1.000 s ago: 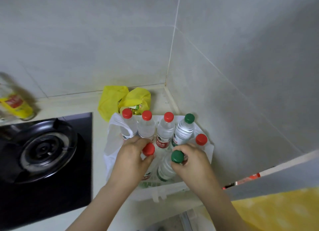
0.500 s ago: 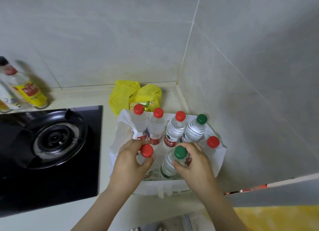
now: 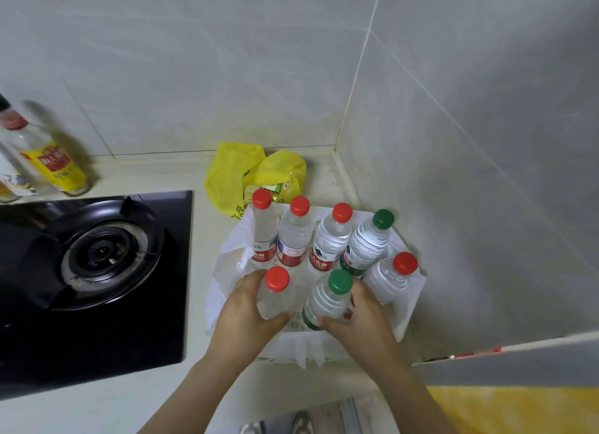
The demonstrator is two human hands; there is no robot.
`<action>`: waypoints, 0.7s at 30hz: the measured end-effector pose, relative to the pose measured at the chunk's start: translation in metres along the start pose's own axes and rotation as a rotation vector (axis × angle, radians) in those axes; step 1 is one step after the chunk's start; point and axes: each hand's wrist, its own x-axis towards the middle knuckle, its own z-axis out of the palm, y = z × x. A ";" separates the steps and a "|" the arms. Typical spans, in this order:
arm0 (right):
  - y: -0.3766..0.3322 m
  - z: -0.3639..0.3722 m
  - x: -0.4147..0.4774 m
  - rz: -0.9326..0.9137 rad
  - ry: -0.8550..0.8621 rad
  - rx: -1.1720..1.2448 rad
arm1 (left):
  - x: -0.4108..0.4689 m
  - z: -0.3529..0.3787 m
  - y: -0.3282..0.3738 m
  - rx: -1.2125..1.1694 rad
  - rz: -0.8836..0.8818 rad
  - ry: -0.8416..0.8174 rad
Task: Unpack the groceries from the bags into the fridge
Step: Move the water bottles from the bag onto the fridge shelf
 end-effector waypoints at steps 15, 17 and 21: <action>-0.001 -0.002 0.001 0.024 0.067 0.094 | 0.004 -0.005 0.002 -0.035 -0.013 0.002; -0.008 -0.007 0.001 0.011 0.088 0.109 | 0.002 -0.011 0.006 -0.055 -0.007 0.000; -0.031 -0.019 -0.002 -0.060 0.140 0.167 | 0.001 -0.028 0.020 -0.110 0.023 0.026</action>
